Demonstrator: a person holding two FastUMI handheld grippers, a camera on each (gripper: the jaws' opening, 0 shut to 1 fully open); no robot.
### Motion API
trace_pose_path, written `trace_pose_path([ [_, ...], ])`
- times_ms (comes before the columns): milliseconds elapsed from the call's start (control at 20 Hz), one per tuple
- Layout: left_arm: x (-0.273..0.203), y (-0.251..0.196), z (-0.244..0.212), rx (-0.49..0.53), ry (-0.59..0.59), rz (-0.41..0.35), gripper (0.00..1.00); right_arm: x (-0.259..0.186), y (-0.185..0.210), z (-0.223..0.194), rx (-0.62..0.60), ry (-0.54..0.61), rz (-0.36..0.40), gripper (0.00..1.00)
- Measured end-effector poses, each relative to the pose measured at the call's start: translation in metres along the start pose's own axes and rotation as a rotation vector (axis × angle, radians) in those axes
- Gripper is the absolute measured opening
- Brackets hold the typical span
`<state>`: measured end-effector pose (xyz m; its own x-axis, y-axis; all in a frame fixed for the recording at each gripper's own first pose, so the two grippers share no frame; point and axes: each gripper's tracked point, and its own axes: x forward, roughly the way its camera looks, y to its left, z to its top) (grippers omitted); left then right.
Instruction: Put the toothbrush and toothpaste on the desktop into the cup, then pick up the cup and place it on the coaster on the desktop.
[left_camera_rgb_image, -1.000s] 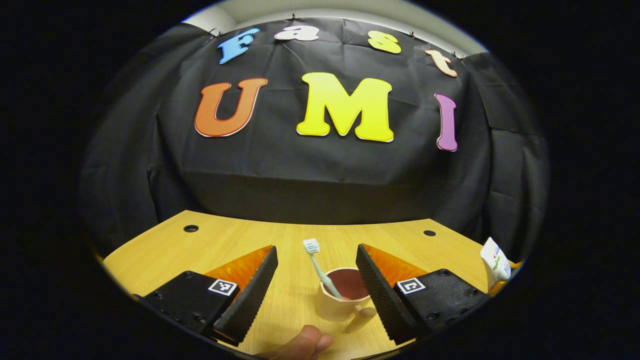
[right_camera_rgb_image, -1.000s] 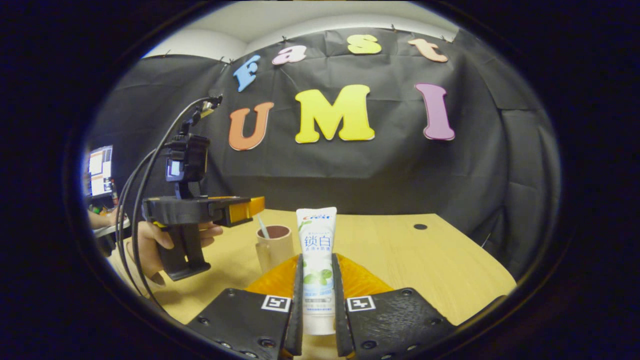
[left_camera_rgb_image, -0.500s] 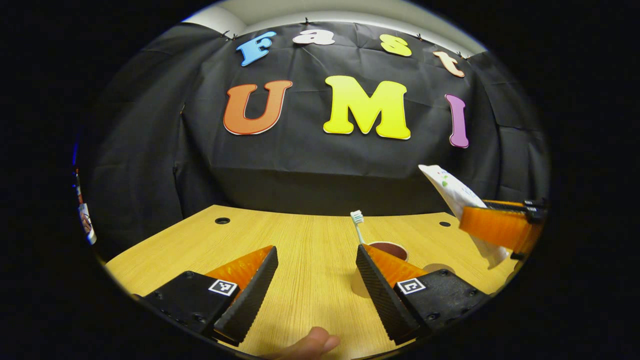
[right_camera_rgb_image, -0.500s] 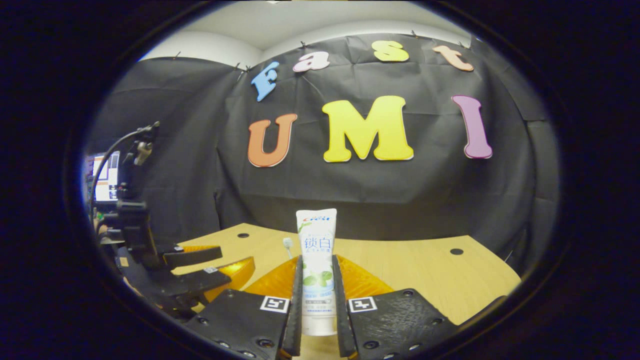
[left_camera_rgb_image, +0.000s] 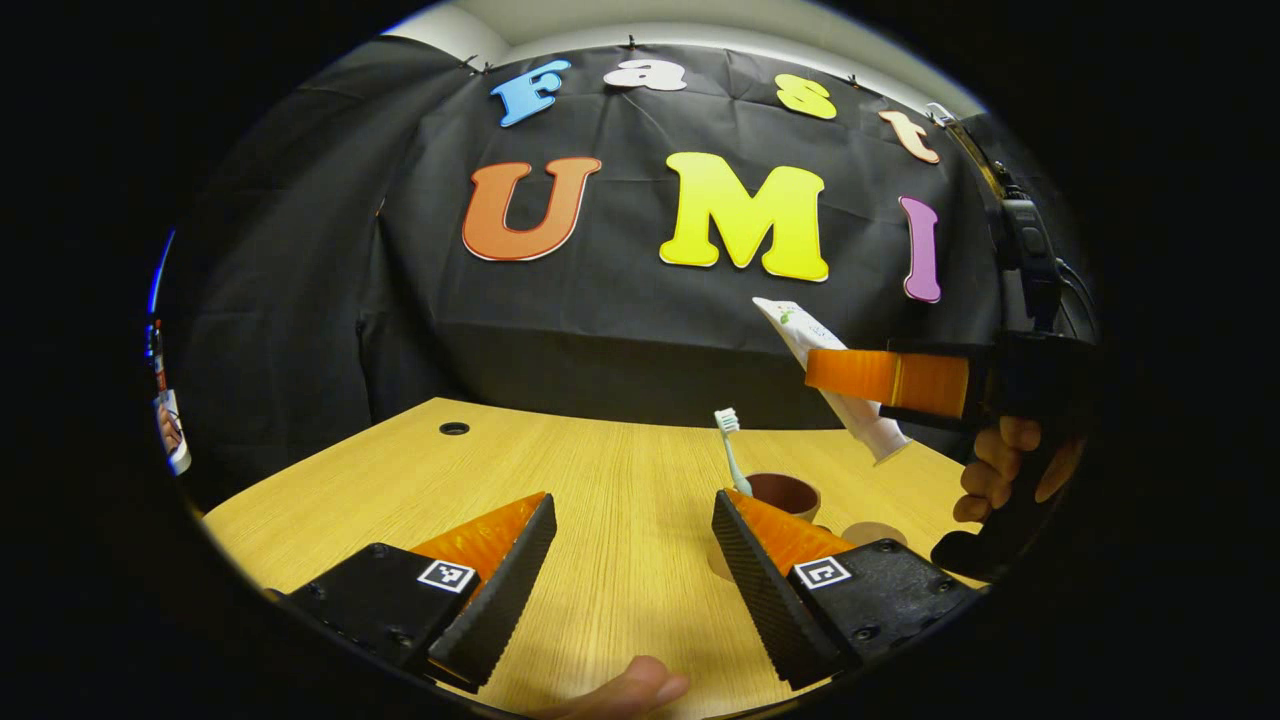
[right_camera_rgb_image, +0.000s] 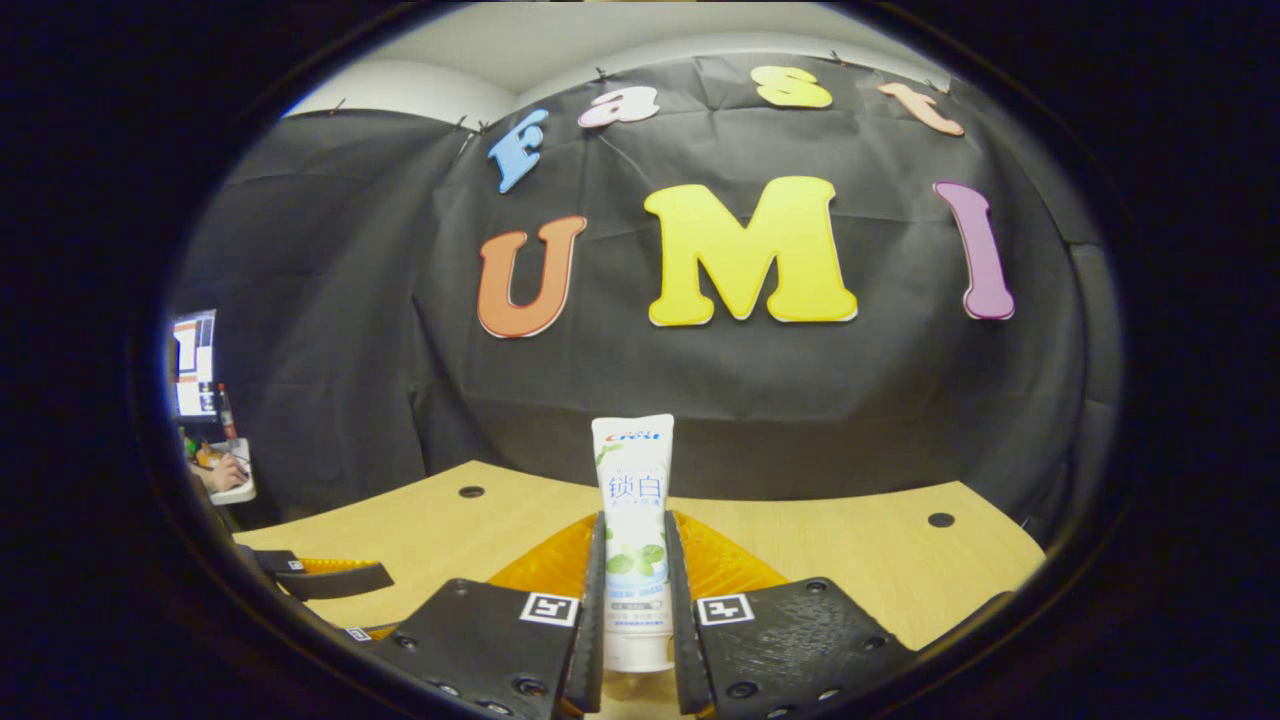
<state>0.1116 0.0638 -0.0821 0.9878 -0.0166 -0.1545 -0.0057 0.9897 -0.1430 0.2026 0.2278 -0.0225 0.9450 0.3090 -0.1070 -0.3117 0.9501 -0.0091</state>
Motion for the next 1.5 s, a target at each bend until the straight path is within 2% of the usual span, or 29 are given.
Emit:
trace_pose_path([
  [100,0.003,0.002,-0.007,-0.009,0.018,-0.002,1.00,0.004,0.003,-0.005,-0.005,0.011,0.004,0.28],
  [200,0.004,0.002,-0.013,-0.021,0.038,-0.008,1.00,0.005,0.004,-0.007,-0.005,0.015,0.003,0.33],
  [400,0.006,-0.001,-0.020,-0.034,0.057,-0.017,0.99,0.007,0.000,-0.015,0.005,0.038,0.003,0.30],
  [550,0.007,-0.002,-0.022,-0.031,0.059,-0.018,0.97,0.006,-0.005,-0.015,0.004,0.026,0.003,0.39],
  [900,0.008,-0.012,-0.023,-0.036,0.073,-0.025,0.97,-0.002,-0.013,-0.010,0.002,0.012,-0.001,0.36],
  [1100,0.010,-0.021,-0.027,-0.029,0.086,-0.029,0.97,-0.008,-0.011,-0.018,0.023,0.033,0.026,0.37],
  [1200,0.011,-0.025,-0.030,-0.007,0.094,-0.033,0.97,-0.013,-0.013,-0.020,0.021,0.033,0.036,0.41],
  [1250,0.012,-0.029,-0.031,0.001,0.094,-0.034,0.97,-0.017,-0.013,-0.021,0.017,0.032,0.040,0.58],
  [1400,0.015,-0.040,-0.030,0.006,0.097,-0.048,0.97,-0.032,-0.022,-0.017,-0.003,0.008,0.037,0.73],
  [1450,0.016,-0.044,-0.033,0.009,0.102,-0.049,0.97,-0.040,-0.026,-0.014,-0.009,-0.003,0.033,0.86],
  [1500,0.016,-0.048,-0.032,0.011,0.106,-0.053,0.97,-0.048,-0.031,-0.012,-0.015,-0.015,0.029,0.93],
])
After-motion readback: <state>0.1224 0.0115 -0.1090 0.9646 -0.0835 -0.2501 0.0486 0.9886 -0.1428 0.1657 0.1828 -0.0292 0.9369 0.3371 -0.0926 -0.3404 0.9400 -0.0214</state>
